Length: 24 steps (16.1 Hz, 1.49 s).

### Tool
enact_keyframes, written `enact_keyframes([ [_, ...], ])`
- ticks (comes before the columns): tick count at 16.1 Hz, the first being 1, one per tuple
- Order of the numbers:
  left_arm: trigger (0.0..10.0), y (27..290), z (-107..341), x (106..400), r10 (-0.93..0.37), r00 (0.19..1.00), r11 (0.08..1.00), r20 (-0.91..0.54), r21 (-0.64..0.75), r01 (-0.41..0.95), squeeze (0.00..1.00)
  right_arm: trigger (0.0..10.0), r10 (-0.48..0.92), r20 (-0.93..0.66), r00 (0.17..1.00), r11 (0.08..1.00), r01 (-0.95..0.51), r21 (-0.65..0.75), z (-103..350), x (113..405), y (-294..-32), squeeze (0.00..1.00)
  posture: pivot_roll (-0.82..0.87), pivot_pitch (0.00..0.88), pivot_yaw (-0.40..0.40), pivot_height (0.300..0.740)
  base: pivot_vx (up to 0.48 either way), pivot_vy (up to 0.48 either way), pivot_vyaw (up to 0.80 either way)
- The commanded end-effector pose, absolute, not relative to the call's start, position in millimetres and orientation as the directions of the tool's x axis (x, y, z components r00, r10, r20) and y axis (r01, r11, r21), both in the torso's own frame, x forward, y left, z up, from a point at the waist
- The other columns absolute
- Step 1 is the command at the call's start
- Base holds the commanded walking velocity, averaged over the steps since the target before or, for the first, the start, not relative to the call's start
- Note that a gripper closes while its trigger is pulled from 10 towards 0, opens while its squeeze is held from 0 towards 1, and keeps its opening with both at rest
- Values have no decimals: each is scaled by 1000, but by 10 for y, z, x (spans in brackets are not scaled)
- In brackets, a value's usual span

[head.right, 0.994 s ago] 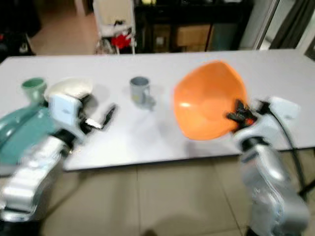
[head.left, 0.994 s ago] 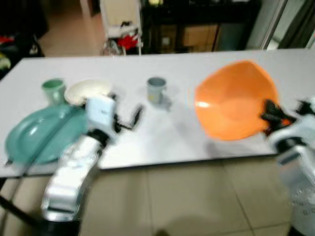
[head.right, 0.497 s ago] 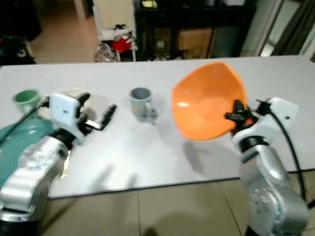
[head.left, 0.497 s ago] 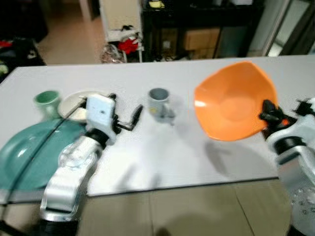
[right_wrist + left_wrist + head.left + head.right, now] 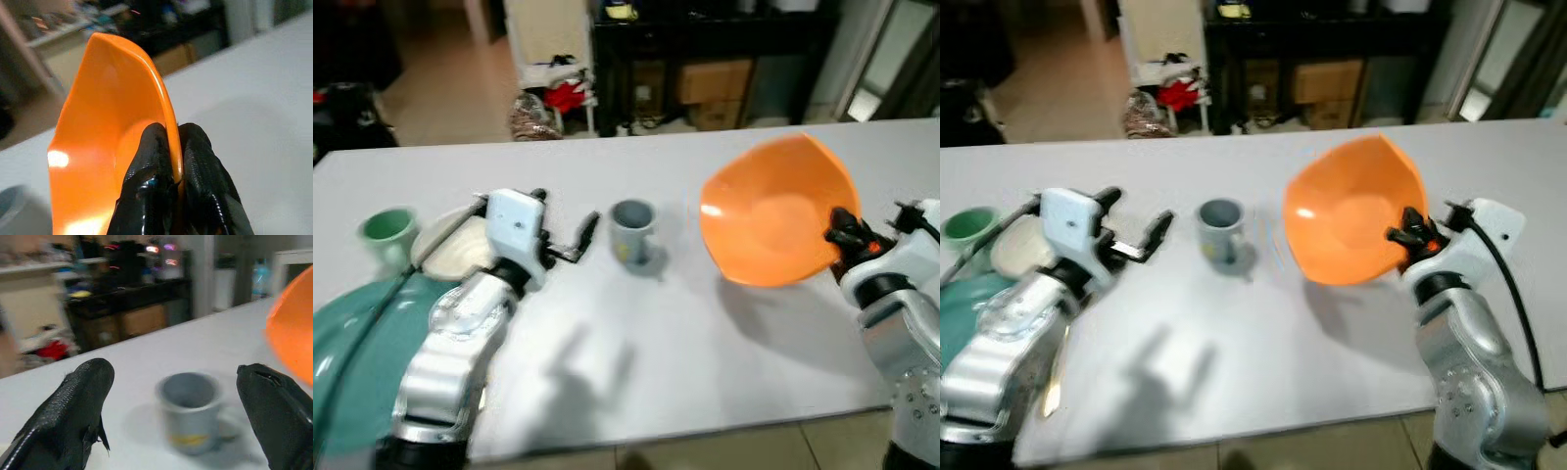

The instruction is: Setting the table

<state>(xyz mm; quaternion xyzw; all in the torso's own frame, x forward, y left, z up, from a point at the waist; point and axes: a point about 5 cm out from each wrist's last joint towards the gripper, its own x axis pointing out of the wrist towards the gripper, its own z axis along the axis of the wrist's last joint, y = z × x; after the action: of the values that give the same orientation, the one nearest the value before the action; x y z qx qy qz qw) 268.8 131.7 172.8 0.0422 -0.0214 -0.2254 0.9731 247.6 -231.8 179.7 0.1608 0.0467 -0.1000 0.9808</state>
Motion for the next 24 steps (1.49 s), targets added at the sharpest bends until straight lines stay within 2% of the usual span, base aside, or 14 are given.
enact_keyframes([
  [1, 10000, 1361, 1754, 2680, -450, 893, 888, 16, 111, 446, 0, 10000, -149, -102, 984, 922, 175, 345, 1845, 2546, -2279, 0, -8, 0, 8, 740, 334, 0, 0],
  [5, 10000, 1243, 1693, 2633, -566, 823, 815, -41, 118, 567, 0, 10000, -116, -176, 977, 884, 183, 431, 1666, 2730, -2392, 0, -5, 0, 13, 740, 73, 0, 0],
  [8, 10000, 1192, 1688, 2619, -670, 738, 733, -75, 91, 674, 0, 10000, -72, -185, 980, 830, 162, 534, 1589, 3055, -2477, 0, 5, 0, 33, 740, 0, 0, 0],
  [9, 10000, 1192, 1691, 2592, -719, 687, 682, -108, 86, 727, 0, 10000, -57, -196, 979, 811, 160, 563, 1548, 3205, -2504, 0, 18, 11, 33, 740, 0, 0, 0],
  [11, 10000, 1207, 1698, 2565, -753, 644, 639, -135, 88, 764, 0, 10000, -56, -206, 977, 783, 170, 598, 1521, 3299, -2535, 0, 29, 22, 32, 740, 0, 0, 0],
  [12, 10000, 1215, 1691, 2509, -787, 593, 589, -167, 78, 804, 0, 10000, -44, -222, 974, 738, 182, 650, 1471, 3358, -2554, 0, 37, 29, 30, 740, 0, 0, 0],
  [16, 10000, 1186, 1683, 2428, -828, 528, 531, -186, 41, 847, 0, 10000, -33, -240, 970, 659, 202, 724, 1396, 3397, -2567, 0, 38, 36, 33, 740, 0, 0, 0],
  [18, 10000, 1175, 1675, 2403, -846, 493, 498, -205, 29, 867, 0, 10000, -23, -271, 962, 590, 232, 773, 1351, 3385, -2563, 0, 36, 39, 34, 740, 0, 0, 0],
  [24, 10000, 1156, 1674, 2394, -851, 481, 487, -212, 27, 873, 0, 10000, 29, -393, 919, 533, 319, 784, 1273, 3253, -2530, 0, 28, 43, 34, 740, 0, 0, 0],
])
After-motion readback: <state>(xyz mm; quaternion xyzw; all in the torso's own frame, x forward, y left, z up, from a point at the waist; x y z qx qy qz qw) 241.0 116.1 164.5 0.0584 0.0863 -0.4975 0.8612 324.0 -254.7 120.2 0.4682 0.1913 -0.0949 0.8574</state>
